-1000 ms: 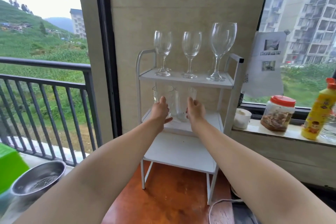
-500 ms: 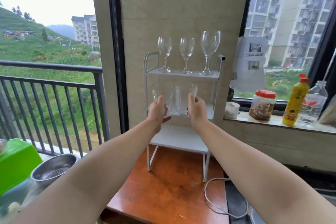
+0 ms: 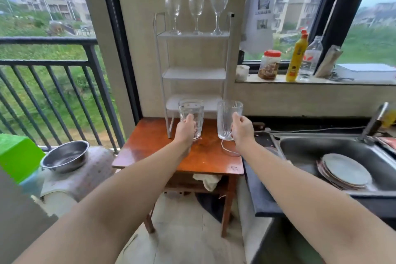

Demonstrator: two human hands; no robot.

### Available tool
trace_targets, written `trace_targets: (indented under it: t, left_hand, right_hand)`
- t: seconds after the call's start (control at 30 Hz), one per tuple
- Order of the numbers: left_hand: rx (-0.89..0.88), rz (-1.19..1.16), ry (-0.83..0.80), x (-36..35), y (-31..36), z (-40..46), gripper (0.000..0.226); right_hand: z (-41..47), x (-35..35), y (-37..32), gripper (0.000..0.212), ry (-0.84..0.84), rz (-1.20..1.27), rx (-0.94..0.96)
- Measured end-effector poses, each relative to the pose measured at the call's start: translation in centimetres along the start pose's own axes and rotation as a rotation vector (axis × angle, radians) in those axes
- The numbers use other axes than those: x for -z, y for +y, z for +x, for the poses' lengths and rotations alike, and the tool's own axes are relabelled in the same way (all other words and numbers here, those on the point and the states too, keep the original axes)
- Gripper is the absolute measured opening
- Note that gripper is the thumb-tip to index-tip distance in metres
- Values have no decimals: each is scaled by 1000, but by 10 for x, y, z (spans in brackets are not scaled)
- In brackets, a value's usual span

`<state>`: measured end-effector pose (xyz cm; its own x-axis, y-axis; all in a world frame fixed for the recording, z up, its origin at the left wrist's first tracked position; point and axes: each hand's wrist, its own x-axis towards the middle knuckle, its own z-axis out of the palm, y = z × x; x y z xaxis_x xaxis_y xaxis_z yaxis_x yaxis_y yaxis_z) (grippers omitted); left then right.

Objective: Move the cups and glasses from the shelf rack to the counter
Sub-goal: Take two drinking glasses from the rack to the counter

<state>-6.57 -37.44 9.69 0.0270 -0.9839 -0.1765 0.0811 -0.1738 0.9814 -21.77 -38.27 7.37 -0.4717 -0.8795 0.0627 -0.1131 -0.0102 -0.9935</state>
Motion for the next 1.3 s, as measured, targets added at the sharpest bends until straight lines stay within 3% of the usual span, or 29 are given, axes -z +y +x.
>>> trace_targets:
  t: [0.1, 0.2, 0.33, 0.4, 0.57, 0.77, 0.87, 0.97, 1.07, 1.2, 1.3]
  left_hand:
    - [115, 36, -53, -13, -34, -26, 40]
    - [178, 87, -100, -34, -68, -49, 53]
    - [216, 115, -171, -73, -104, -84, 44]
    - [240, 167, -242, -103, -122, -103, 37]
    - [335, 226, -390, -185, -170, -164, 52]
    - [458, 308, -573, -299, -223, -278, 34]
    - [454, 378, -662, -351, -249, -335, 50]
    - [447, 420, -767, -405, -266, -396, 51]
    - [463, 439, -868, -451, -278, -447, 46]
    - [447, 495, -1032, -511, -293, -510, 23]
    - [426, 550, -1136, -553, -305, -546, 24]
  right_hand:
    - [-31, 35, 32, 44, 56, -68, -70]
    - [-62, 73, 60, 43, 134, -82, -140]
    - [-96, 133, 92, 35, 245, -110, -220]
    - [-111, 176, 110, 39, 326, -141, -272]
    - [-161, 286, 148, 43, 475, -150, -364]
    - [-245, 442, 185, 39, 698, -148, -480]
    - [-288, 513, 197, 38, 807, -131, -543]
    - [-330, 584, 204, 41, 917, -114, -594]
    - [-365, 641, 205, 43, 1030, -114, -622]
    - [-409, 709, 208, 40, 1184, -77, -652]
    - [-433, 750, 207, 41, 1283, -64, -675]
